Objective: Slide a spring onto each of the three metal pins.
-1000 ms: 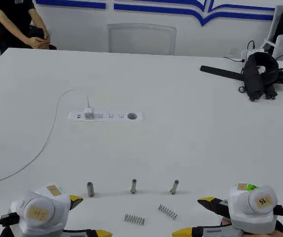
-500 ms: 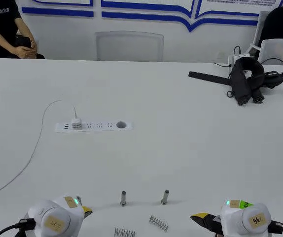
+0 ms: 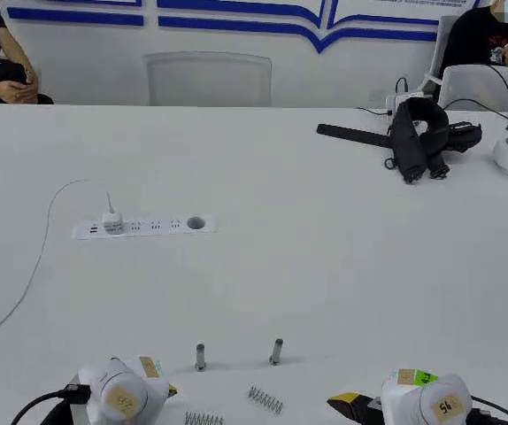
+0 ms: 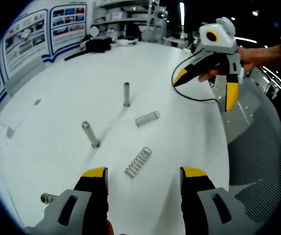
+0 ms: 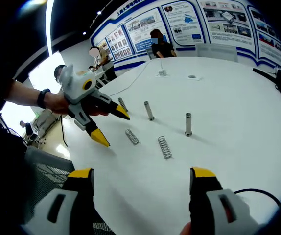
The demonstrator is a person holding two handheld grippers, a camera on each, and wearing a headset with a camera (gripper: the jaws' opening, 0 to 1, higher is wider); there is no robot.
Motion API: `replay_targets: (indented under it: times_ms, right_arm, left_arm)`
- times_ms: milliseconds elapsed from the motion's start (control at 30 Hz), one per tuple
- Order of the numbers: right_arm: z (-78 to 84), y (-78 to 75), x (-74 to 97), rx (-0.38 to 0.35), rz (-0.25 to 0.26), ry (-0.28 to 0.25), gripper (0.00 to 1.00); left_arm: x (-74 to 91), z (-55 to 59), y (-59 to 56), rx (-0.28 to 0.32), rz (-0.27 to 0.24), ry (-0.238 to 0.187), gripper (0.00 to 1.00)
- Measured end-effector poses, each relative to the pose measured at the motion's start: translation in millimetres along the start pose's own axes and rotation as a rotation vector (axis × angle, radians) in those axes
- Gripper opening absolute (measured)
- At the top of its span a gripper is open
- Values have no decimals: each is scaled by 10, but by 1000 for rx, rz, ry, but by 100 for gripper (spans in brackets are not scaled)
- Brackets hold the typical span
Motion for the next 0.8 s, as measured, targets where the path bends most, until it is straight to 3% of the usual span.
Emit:
replay_targets:
  times_ms: [367, 567, 800]
  right_arm:
    - [64, -26, 43, -25, 10, -3, 81]
    - [97, -14, 31, -28, 6, 4, 80]
    - [87, 3, 21, -29, 3, 4, 80]
  left_arm:
    - [-173, 54, -31, -32, 41, 31, 49]
    - [-186, 69, -23, -52, 31, 37, 35]
    - [-225, 62, -30, -79, 27, 48, 29]
Point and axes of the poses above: the centre of the closed fingertips' face, and the gripper's own axes: x roughly backward along the fingers, y roughly to its left, z roughly out of its underside, the point moved 9 cm from there along x, roughly backward along the fingers, and after that the axes turned 9 degrees about -x, right-handed, at the moved point
